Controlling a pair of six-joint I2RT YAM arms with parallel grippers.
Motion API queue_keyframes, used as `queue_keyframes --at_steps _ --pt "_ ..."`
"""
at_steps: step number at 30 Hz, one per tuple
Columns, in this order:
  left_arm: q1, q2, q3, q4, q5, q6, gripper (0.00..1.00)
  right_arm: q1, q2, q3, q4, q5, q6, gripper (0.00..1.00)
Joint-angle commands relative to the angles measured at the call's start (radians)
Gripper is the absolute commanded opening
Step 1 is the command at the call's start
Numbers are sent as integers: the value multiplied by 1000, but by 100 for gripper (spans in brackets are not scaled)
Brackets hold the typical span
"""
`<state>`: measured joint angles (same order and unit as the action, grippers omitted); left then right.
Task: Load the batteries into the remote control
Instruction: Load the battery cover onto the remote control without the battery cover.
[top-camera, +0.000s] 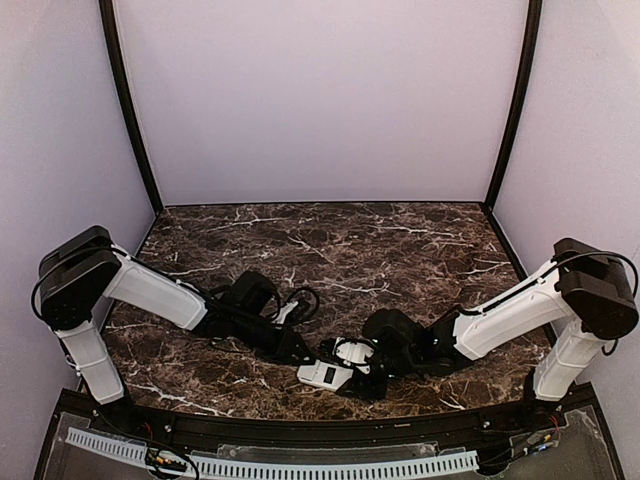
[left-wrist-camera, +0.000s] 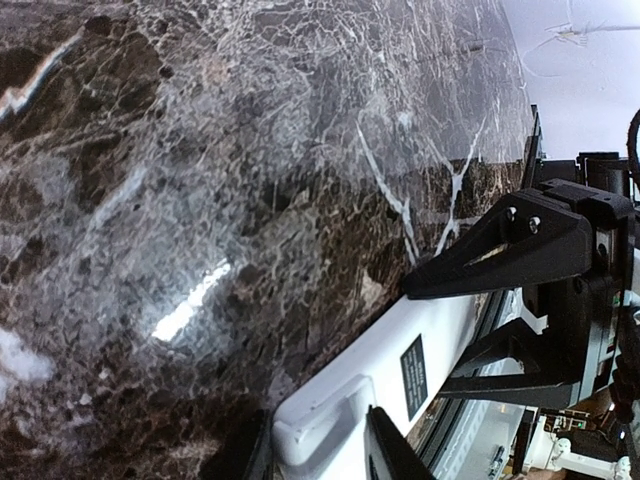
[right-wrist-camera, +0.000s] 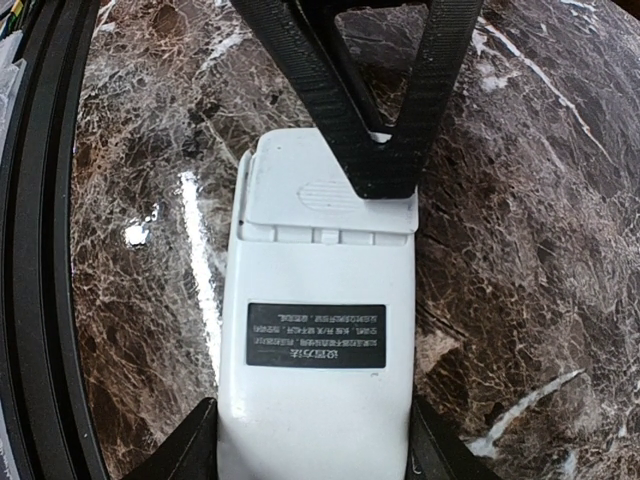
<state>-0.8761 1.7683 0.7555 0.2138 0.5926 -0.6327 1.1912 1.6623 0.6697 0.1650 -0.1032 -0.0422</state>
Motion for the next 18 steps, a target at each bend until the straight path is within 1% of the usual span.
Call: queue_keyframes --at_steps 1,10,13,18 --pt "-27 -26 -26 -95 4 22 34 -10 26 -1 -4 60 36 10" --pt "-27 -66 -31 -139 -31 32 40 -10 27 -7 3 59 37 9" --pt "-27 -69 -31 -147 -38 31 40 -10 22 -14 8 50 32 9" --pt "-27 -66 -30 -150 -37 35 36 -7 18 -20 7 71 15 8"
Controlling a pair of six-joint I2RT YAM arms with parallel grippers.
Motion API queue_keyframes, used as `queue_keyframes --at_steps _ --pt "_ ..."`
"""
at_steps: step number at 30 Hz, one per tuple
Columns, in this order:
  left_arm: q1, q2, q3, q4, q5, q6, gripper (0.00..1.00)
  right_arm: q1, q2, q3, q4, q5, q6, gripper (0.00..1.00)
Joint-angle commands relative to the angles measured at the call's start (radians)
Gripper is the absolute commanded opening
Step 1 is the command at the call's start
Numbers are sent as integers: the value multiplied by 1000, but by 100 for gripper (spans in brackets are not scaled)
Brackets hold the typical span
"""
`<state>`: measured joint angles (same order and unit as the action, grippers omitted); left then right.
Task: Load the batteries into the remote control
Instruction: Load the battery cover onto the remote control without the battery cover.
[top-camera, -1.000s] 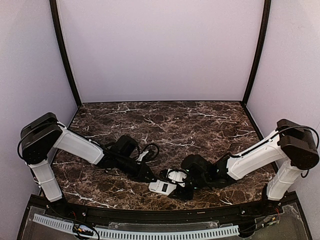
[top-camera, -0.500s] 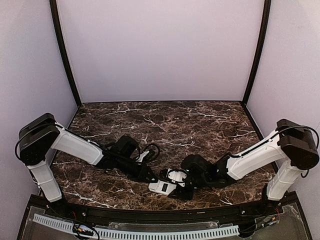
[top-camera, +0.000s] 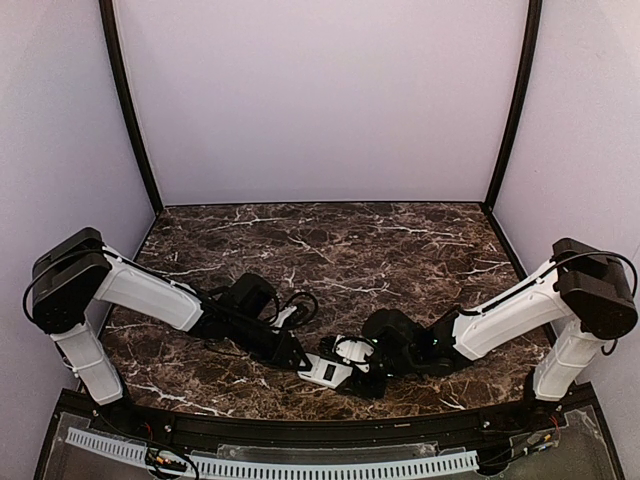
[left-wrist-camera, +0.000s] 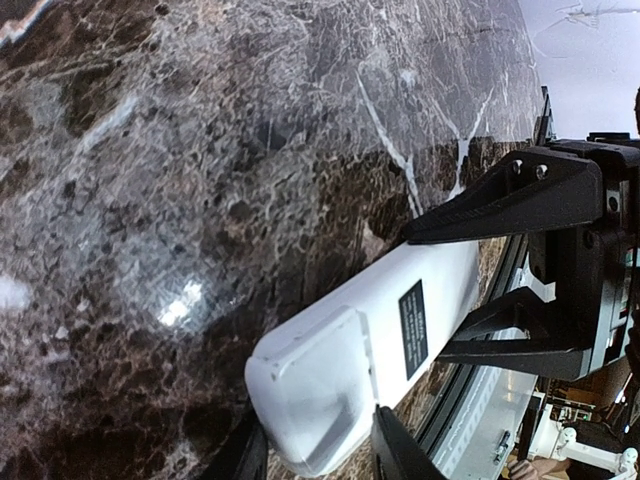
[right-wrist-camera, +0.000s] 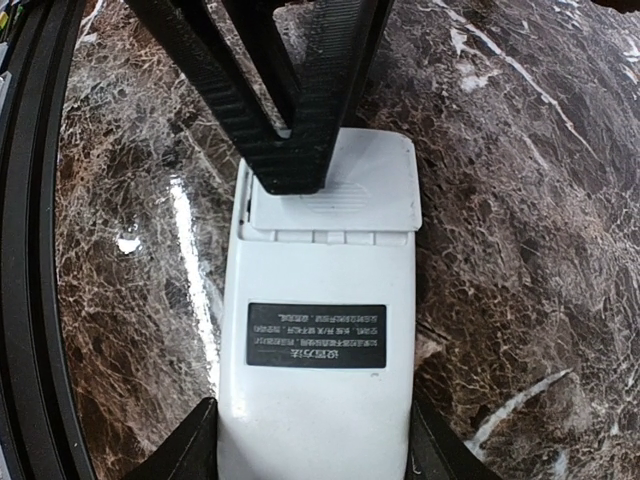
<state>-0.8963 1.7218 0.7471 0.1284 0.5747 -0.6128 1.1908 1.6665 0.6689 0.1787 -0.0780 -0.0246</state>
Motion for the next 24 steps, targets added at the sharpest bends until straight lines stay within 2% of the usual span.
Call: queue_keyframes --at_steps 1,17,24 --pt "-7 -19 -22 -66 -21 16 36 -5 12 -21 -1 56 -7 8" --pt "-6 12 -15 -61 0 57 27 1 5 -48 25 58 -35 5" --pt "6 32 -42 35 108 69 20 4 20 -49 25 86 -39 4"
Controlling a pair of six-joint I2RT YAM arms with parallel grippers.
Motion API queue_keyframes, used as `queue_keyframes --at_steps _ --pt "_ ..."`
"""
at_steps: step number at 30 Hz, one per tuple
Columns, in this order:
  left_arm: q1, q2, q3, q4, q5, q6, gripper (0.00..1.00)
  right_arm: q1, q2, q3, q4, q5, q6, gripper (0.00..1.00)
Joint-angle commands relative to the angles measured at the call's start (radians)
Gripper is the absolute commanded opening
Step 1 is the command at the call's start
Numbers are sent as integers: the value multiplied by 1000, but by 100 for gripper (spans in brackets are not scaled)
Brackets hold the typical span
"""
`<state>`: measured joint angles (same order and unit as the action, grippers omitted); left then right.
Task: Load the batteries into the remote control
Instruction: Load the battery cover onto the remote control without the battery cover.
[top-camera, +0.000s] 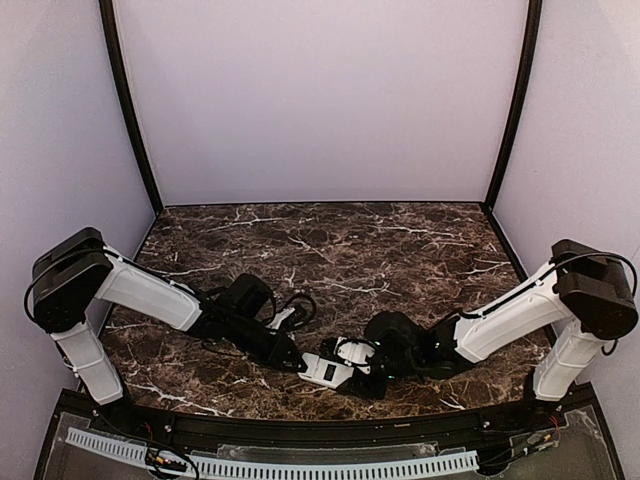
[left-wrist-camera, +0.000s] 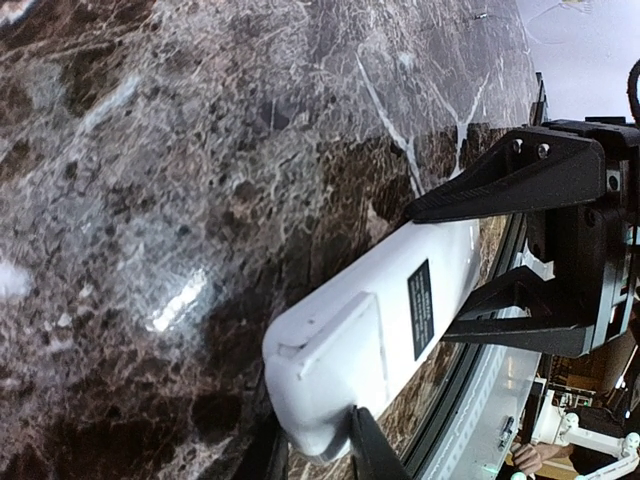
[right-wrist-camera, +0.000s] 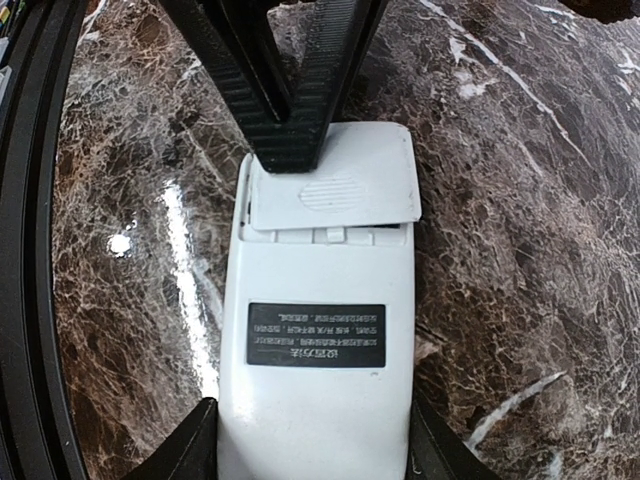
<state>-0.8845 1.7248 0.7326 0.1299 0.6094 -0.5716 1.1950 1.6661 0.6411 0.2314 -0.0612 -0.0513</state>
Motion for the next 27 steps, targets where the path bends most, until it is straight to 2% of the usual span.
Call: queue_keyframes --at_steps 1,16,27 --pt "-5 29 -28 38 80 24 20 0 20 -21 -26 80 -13 4" --pt "10 60 -25 90 179 -46 15 22 15 -27 -18 113 -25 3" --pt "38 85 -54 175 302 -70 6 38 6 -47 12 104 -44 0"
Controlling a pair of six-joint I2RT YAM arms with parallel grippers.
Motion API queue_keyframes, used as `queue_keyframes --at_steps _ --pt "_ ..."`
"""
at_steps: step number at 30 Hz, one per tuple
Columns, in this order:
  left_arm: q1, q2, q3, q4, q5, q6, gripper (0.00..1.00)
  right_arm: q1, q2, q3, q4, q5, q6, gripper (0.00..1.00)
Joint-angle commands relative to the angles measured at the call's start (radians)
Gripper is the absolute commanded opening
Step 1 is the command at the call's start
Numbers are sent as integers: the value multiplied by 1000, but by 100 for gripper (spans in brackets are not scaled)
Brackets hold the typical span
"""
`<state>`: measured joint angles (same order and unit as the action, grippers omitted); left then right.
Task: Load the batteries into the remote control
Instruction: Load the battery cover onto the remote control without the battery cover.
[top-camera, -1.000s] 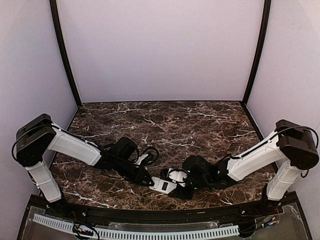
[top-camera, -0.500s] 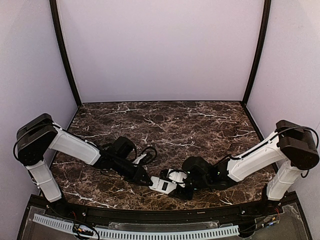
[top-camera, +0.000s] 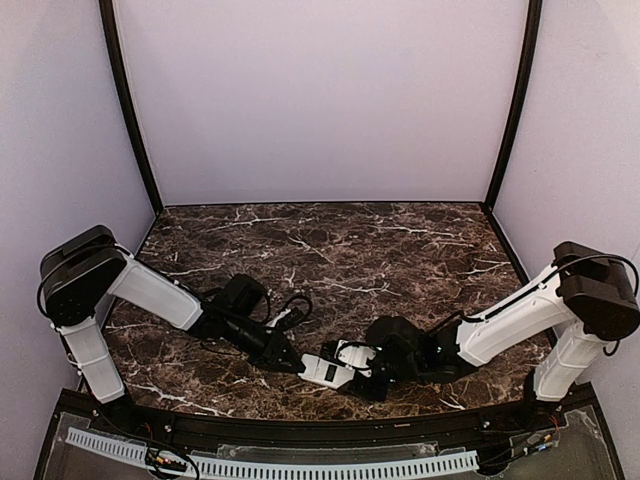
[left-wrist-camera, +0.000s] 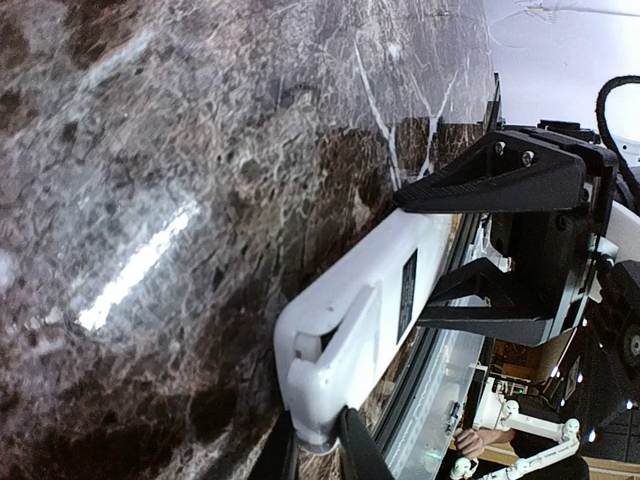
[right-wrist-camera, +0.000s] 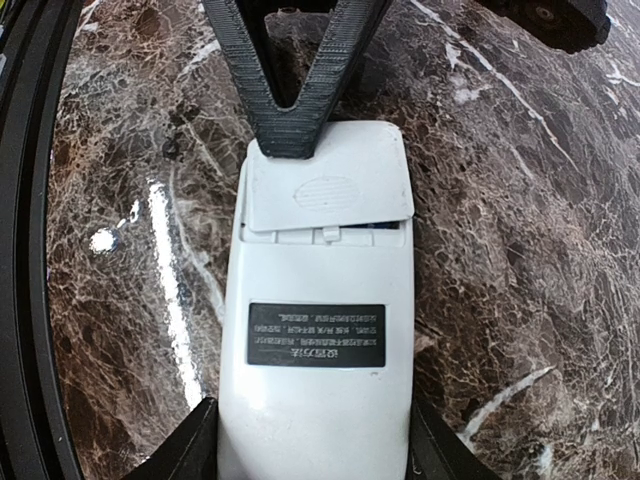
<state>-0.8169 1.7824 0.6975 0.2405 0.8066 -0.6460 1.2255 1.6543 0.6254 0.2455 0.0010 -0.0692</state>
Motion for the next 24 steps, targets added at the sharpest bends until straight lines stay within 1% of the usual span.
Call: queue_keyframes --at_steps 1,10,15,24 --pt "-29 28 -21 67 110 7 5 7 15 -34 1 37 -25 0" --pt "-30 71 -44 116 168 21 3 7 -4 -50 20 4 -41 0" --pt "-30 77 -26 39 155 60 3 9 -12 -56 31 -20 -52 0" --pt "-29 99 31 -120 112 114 7 13 -32 -71 49 -28 -62 0"
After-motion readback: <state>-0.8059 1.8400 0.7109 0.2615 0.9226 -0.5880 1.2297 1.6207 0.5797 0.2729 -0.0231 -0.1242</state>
